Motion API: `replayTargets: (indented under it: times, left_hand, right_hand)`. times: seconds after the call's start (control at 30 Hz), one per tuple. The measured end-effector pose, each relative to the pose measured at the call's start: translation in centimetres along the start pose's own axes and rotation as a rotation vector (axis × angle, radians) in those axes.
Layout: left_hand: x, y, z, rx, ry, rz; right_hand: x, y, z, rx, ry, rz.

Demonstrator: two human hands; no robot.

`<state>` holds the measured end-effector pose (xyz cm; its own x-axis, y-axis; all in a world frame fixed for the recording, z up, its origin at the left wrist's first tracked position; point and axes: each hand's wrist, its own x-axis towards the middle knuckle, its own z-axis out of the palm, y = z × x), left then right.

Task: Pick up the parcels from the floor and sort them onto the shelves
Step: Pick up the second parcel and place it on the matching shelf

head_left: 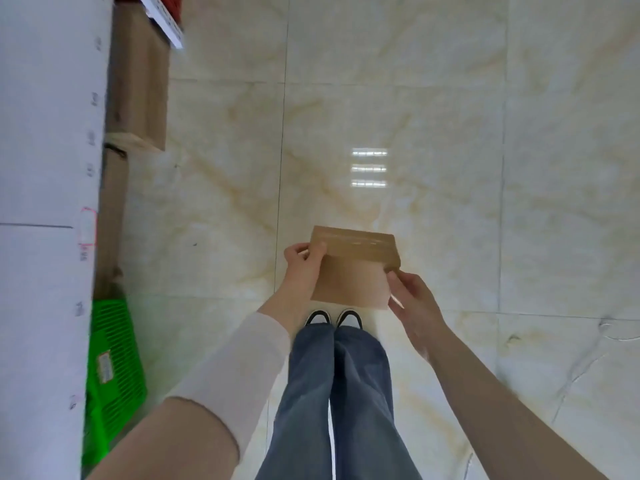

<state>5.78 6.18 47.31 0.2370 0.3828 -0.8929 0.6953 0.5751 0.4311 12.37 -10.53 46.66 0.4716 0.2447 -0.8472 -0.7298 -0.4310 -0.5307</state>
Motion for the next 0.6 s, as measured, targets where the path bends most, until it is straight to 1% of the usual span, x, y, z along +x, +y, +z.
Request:
replayTargets:
  times: [0.07, 0.13, 0.27, 0.37, 0.43, 0.47, 0.53, 0.6]
  left_hand:
    - [-5.9, 2.6, -1.2, 0.008, -0.055, 0.128]
    - [-10.3, 4.5, -2.6, 0.0, -0.122, 0.248]
    - [-16.2, 7.2, -4.2, 0.035, -0.207, 0.47]
    - [-18.8, 7.9, -4.7, 0.067, -0.251, 0.557]
    - [-19.9, 8.4, -5.0, 0.071, -0.281, 0.559]
    - [-20.2, 8.8, -5.1, 0.048, -0.297, 0.533]
    - [-20.7, 9.8, -5.3, 0.002, -0.317, 0.424]
    - [-21.2, 10.8, -5.6, -0.053, -0.318, 0.296]
  right_hand:
    - [-4.8, -4.0, -0.3, 0.153, -0.051, -0.031]
    - [-8.5, -7.2, -0.7, 0.229, -0.108, -0.066]
    - [-13.3, -11.1, -0.8, 0.212, -0.222, -0.08]
    - [-15.7, -12.4, -1.2, 0.208, -0.241, -0.04]
    - [-16.9, -13.3, -1.5, 0.188, -0.231, -0.07]
    - [-17.3, -13.7, -1.5, 0.182, -0.211, -0.107]
    - [-18.3, -14.4, -1.2, 0.134, -0.137, -0.232]
    - [-19.3, -14.8, -0.6, -0.015, -0.052, -0.397]
